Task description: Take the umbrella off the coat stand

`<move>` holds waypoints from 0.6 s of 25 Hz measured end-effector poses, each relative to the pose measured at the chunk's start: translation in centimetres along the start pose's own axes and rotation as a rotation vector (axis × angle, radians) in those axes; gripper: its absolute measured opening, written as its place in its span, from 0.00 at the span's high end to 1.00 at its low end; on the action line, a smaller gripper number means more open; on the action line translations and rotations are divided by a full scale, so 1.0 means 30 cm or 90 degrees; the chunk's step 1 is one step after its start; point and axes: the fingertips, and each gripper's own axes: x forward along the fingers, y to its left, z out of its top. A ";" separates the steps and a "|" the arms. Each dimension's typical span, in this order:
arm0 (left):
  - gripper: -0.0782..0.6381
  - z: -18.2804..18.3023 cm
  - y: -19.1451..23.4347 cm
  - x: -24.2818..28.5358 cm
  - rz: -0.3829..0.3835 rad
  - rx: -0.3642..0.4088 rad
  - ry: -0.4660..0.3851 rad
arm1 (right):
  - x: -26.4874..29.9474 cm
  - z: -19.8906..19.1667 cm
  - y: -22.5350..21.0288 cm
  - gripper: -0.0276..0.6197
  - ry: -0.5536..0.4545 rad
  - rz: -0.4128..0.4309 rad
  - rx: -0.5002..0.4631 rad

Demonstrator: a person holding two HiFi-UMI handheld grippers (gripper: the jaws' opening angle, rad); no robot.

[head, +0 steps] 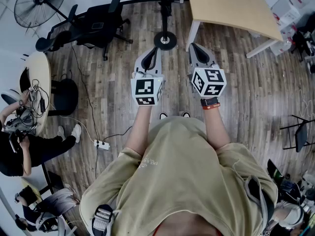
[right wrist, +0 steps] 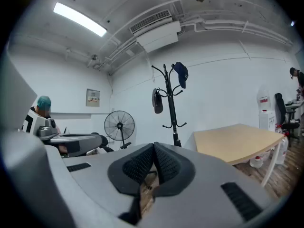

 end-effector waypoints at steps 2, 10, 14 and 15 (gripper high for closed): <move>0.85 -0.012 0.040 -0.011 -0.001 -0.002 0.002 | 0.019 -0.012 0.032 0.93 0.000 -0.002 0.006; 0.85 -0.099 0.128 -0.038 -0.011 -0.042 0.006 | 0.047 -0.136 0.143 0.93 0.032 0.002 0.015; 0.85 -0.138 0.155 0.025 -0.012 -0.050 0.017 | 0.116 -0.170 0.122 0.93 0.035 0.002 0.031; 0.85 -0.143 0.163 0.054 -0.011 -0.048 0.020 | 0.146 -0.168 0.106 0.93 0.033 0.003 0.032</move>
